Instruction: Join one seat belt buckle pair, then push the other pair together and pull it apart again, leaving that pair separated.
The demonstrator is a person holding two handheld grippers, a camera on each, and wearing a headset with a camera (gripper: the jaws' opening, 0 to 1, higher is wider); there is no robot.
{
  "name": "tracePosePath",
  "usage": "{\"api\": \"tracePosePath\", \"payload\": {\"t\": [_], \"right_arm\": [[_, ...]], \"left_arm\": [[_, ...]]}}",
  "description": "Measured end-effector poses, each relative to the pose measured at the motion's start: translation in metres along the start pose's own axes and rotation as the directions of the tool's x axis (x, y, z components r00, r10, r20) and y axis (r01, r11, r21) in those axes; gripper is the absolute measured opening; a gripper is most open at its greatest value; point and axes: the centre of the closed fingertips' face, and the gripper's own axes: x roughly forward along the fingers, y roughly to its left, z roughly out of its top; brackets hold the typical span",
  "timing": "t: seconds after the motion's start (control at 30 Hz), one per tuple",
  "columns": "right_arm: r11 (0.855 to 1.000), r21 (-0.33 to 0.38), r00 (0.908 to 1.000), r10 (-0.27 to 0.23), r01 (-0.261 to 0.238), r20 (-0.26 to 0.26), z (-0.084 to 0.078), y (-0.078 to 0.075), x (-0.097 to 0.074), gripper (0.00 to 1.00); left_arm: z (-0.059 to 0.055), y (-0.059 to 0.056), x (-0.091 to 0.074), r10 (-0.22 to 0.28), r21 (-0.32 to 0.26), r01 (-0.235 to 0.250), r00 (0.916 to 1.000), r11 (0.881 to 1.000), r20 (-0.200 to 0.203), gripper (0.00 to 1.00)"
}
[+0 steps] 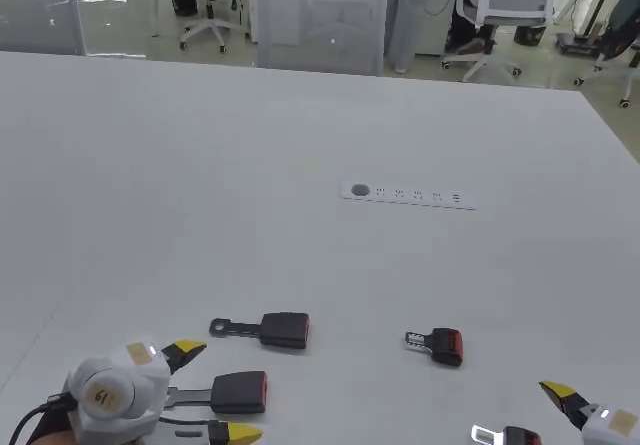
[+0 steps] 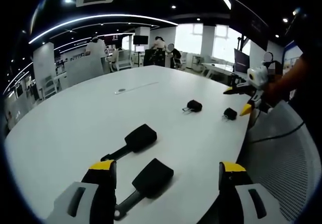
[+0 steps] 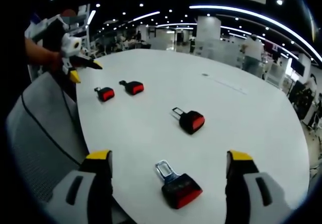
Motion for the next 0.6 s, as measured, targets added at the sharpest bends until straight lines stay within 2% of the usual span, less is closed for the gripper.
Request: {"api": "tracePosePath", "payload": {"t": [0.33, 0.43, 0.6], "right_arm": [[1.0, -0.007, 0.9999, 0.01, -0.01, 0.0, 0.0012, 0.0029, 0.0012, 0.95], [0.999, 0.015, 0.9993, 0.034, -0.034, 0.014, 0.0036, 0.0062, 0.0011, 0.96], [0.999, 0.004, 0.9994, 0.036, -0.036, 0.0, 0.0011, 0.0051, 0.0014, 0.95]], "left_arm": [[-0.0005, 0.0014, 0.0001, -0.002, 0.006, 0.002, 1.0, 1.0, -0.004, 0.86], [-0.0008, 0.0016, 0.0003, -0.003, 0.005, 0.003, 1.0, 1.0, -0.004, 0.86], [-0.0024, 0.0004, 0.0027, -0.011, 0.01, 0.011, 0.9999, 1.0, -0.012, 0.86]]}}
